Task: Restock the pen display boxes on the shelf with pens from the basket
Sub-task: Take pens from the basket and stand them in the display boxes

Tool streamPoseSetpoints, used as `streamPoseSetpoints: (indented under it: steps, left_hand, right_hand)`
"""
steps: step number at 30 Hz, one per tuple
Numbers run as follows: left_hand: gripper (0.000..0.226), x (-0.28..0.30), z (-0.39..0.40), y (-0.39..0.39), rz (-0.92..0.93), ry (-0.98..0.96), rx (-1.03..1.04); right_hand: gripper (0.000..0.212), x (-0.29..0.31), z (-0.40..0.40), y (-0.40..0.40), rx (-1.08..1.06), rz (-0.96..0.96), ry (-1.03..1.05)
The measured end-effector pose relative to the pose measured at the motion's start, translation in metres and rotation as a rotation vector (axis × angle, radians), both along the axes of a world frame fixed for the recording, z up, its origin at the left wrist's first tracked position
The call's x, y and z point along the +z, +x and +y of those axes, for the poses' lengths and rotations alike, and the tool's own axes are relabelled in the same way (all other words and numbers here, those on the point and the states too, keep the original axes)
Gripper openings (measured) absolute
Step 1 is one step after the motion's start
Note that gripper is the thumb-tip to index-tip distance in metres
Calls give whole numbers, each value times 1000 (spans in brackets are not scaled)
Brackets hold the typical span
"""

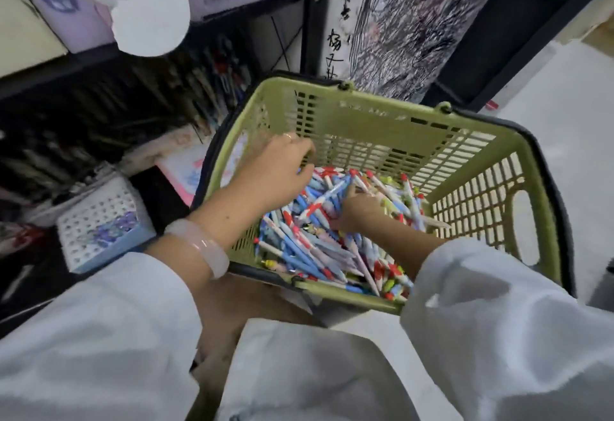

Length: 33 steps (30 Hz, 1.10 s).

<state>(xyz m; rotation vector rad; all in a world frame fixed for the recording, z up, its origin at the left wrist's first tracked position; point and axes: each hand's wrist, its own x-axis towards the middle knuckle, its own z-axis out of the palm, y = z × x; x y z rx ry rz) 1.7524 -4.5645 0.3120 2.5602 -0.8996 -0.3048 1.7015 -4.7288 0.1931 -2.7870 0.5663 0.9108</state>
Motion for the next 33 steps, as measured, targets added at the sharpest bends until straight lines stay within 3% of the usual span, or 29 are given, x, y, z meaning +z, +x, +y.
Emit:
streamPoseSetpoints:
  steps: [7, 11, 15, 17, 20, 22, 24, 27, 30, 33]
  left_hand:
    - [27, -6, -13, -18, 142, 59, 78]
    - [27, -11, -18, -21, 151, 85, 65]
    - [28, -14, -20, -23, 195, 50, 90]
    - [33, -12, -22, -26, 374, -68, 177]
    - [40, -4, -28, -37, 934, -411, 370]
    - [41, 0, -34, -45, 1247, -634, 363]
    - [47, -1, -39, -51, 1368, -770, 306]
    - [44, -2, -41, -53, 1336, -820, 331]
    - [26, -3, -33, -49, 1233, -763, 367]
    - [9, -6, -23, -40, 1097, -694, 362]
  right_hand:
    - [85, -6, -12, 11, -124, -69, 208]
    - [14, 10, -27, 4, -257, -64, 439]
    - [34, 46, -42, -5, -309, -231, 668]
    - [26, 72, -42, -7, -270, -316, 833]
    - [15, 107, -25, -7, -295, -406, 1113]
    - [10, 120, -10, -8, -345, -493, 1247]
    - [7, 126, 2, -10, -381, -571, 1292]
    - [13, 127, 11, -11, -429, -585, 1342]
    - [13, 121, 6, -10, -358, -593, 1176]
    - [15, 120, -6, -7, -438, -641, 1267]
